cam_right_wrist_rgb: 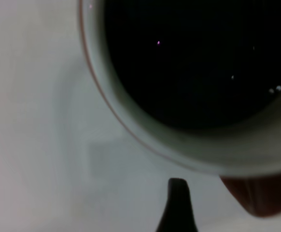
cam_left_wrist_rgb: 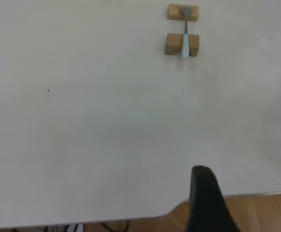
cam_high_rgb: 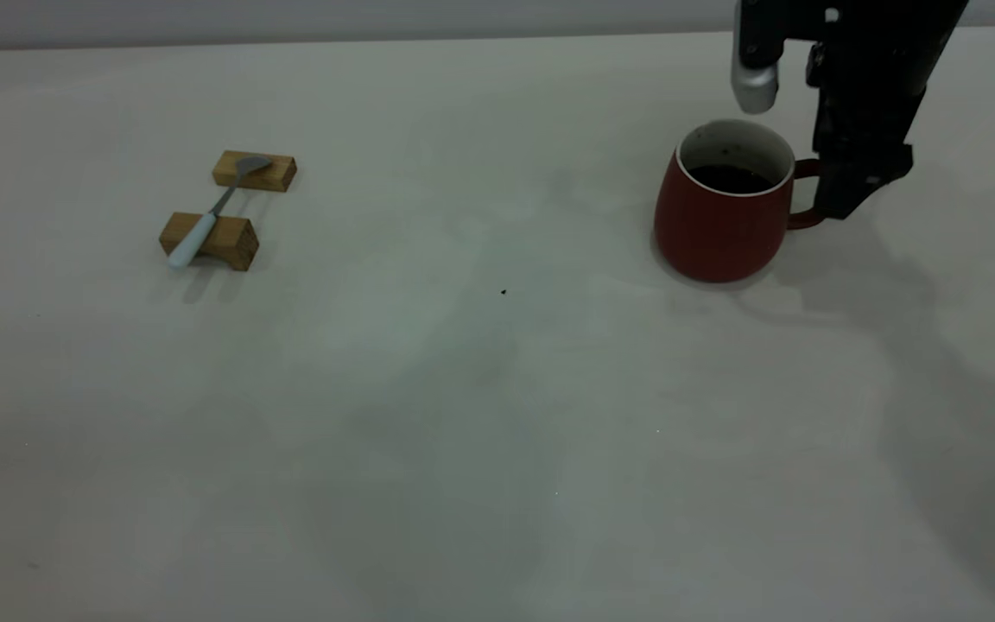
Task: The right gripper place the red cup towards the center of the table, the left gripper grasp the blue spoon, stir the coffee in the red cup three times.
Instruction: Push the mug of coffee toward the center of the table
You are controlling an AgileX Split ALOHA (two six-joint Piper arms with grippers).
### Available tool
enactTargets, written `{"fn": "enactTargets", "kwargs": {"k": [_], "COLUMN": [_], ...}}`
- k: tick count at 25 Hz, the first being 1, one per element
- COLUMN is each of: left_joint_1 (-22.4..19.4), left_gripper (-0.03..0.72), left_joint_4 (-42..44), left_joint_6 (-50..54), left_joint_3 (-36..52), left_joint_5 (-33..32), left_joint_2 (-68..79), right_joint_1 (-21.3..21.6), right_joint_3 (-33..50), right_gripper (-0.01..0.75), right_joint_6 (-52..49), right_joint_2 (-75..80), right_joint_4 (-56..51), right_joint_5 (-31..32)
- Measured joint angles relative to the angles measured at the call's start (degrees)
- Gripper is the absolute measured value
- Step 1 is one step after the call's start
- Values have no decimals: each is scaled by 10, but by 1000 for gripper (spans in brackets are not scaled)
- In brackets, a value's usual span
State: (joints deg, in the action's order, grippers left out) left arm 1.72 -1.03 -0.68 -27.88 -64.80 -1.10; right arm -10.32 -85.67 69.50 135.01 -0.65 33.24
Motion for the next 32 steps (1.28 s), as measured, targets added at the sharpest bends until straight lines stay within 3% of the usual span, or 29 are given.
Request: {"fn": "enactTargets", "kwargs": {"k": [3,12,19,32], "left_joint_1": [0,0,0,0], "left_gripper": [498,498,498,498], "left_joint_4": [0,0,0,0], "left_joint_6": [0,0,0,0], "left_joint_3": [0,0,0,0], "left_joint_5": [0,0,0,0], "left_joint_2": [0,0,0,0], "right_joint_1": [-1,-8,-29,-138], "right_joint_3": [0,-1,-1,-1], "right_gripper": [606,356,334,334], "right_joint_6": [0,0,0,0], "right_joint_2": [8,9,9,9], "right_joint_4": [-16,-64,-100,-141], "right_joint_5": [-6,-17,-17,-37]}}
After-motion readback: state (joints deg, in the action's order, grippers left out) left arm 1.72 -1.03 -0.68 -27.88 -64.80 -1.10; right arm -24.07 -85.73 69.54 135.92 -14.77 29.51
